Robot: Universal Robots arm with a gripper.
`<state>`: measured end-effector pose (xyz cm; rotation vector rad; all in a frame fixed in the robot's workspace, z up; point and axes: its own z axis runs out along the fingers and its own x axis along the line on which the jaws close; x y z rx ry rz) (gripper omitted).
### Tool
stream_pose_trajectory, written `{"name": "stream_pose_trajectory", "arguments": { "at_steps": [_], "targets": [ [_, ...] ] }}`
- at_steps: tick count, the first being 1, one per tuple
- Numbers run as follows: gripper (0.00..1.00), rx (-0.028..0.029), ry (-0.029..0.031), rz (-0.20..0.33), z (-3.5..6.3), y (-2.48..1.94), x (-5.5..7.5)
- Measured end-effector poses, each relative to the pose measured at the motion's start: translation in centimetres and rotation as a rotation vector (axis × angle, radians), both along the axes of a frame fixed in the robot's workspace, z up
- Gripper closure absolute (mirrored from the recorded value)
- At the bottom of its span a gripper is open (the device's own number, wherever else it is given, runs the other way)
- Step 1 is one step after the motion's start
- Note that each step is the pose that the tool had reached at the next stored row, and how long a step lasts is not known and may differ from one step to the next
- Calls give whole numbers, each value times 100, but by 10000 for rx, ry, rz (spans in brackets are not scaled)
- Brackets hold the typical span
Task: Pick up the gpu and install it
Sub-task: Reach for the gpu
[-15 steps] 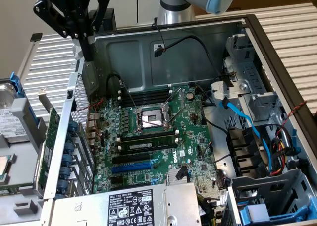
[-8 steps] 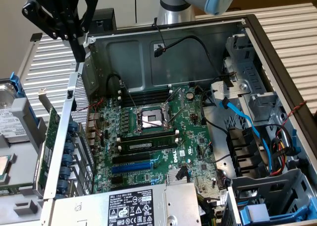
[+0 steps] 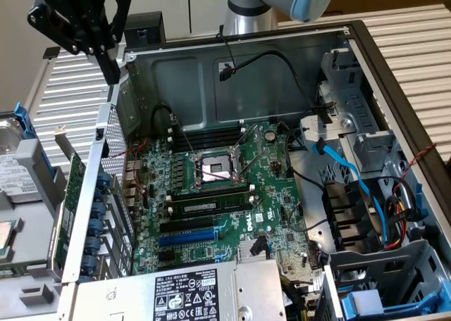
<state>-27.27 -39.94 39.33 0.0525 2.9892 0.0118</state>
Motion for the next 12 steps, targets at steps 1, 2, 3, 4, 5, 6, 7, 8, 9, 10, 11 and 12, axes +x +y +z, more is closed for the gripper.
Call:
{"name": "stream_pose_trajectory", "arguments": {
  "at_steps": [1, 2, 3, 4, 5, 6, 7, 8, 9, 10, 11, 12],
  "targets": [
    [89, 68, -17, 1, 1, 0, -20],
    [89, 93, -20, -1, 2, -3, -34],
    [89, 93, -20, 0, 1, -3, -35],
    [89, 93, -20, 1, 1, -3, -35],
    [89, 93, -20, 1, 2, -3, -35],
    [89, 94, -18, 0, 1, -4, -40],
    [89, 109, -12, 0, 2, -10, -57],
    [89, 124, -12, 0, 2, -15, -93],
    [89, 148, -13, 0, 1, -19, -138],
    [89, 173, -13, 0, 2, -24, -184],
    [89, 199, -13, 0, 2, -28, -228],
    [89, 223, -12, 0, 4, -33, -272]
  ]
}}
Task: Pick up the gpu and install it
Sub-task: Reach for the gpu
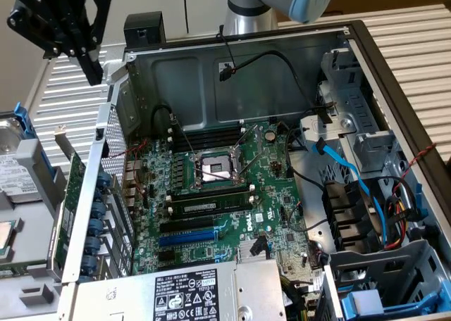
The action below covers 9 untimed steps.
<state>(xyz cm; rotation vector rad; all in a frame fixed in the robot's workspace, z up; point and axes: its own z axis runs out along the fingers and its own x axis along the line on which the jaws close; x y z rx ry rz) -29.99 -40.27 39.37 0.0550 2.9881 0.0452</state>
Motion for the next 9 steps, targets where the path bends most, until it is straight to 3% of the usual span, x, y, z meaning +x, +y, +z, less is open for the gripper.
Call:
{"name": "stream_pose_trajectory", "arguments": {
  "at_steps": [5, 9],
  "targets": [
    [89, 130, 5, 0, 10, -50, -191],
    [89, 182, 37, 0, 10, -123, -298]
  ]
}}
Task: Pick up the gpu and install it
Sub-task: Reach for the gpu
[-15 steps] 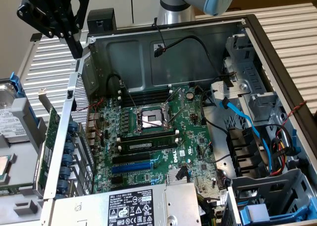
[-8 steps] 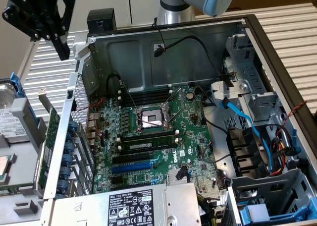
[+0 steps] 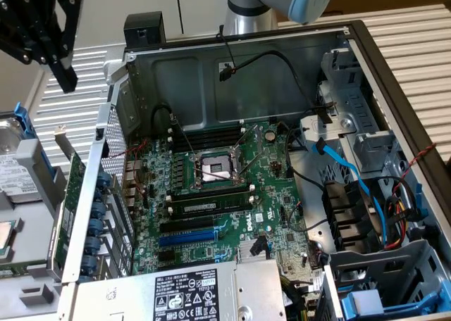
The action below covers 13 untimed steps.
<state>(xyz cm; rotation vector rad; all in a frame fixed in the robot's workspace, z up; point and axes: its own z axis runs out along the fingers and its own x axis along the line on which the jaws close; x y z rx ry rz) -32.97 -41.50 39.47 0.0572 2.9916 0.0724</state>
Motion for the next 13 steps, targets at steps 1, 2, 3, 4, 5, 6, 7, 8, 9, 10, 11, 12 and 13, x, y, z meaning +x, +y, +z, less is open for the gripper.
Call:
{"name": "stream_pose_trajectory", "arguments": {
  "at_steps": [1, 2, 3, 4, 5, 6, 7, 8, 9, 10, 11, 12, 13],
  "targets": [
    [89, 7, 18, -1, 1, -17, -24],
    [89, 18, 47, -1, 0, -31, -50],
    [89, 29, 78, 0, 0, -44, -77],
    [89, 44, 106, 0, 0, -58, -107],
    [89, 63, 133, 1, 0, -72, -136],
    [89, 78, 164, 1, 0, -87, -165],
    [89, 91, 198, 0, 0, -100, -194],
    [89, 102, 232, 0, 0, -114, -222],
    [89, 112, 263, 0, 1, -126, -250],
    [89, 123, 291, 0, 0, -139, -279],
    [89, 135, 322, 0, 0, -154, -310],
    [89, 145, 350, 0, 0, -168, -339],
    [89, 154, 377, 0, 1, -182, -367]
  ]
}}
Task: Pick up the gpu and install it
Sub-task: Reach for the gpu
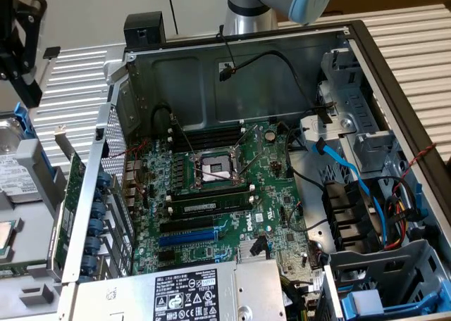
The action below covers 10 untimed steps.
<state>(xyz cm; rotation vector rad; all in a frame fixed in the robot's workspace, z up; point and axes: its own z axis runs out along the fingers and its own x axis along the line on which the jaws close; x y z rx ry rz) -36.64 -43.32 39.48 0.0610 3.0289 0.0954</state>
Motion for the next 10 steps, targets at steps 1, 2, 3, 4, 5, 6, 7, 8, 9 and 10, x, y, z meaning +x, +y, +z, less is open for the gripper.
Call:
{"name": "stream_pose_trajectory", "arguments": {
  "at_steps": [1, 2, 3, 4, 5, 6, 7, 8, 9, 10],
  "targets": [
    [89, 11, 25, 2, -1, -15, -26],
    [89, 18, 51, 2, -1, -29, -49],
    [89, 22, 75, 1, -1, -42, -71],
    [89, 23, 88, 0, -5, -54, -91],
    [89, 22, 90, -1, -17, -69, -111],
    [89, 24, 90, -2, -36, -82, -128],
    [89, 24, 90, -1, -54, -98, -143],
    [89, 25, 90, 0, -72, -114, -156],
    [89, 25, 90, -1, -90, -129, -168],
    [89, 24, 90, 0, -108, -145, -179]
  ]
}}
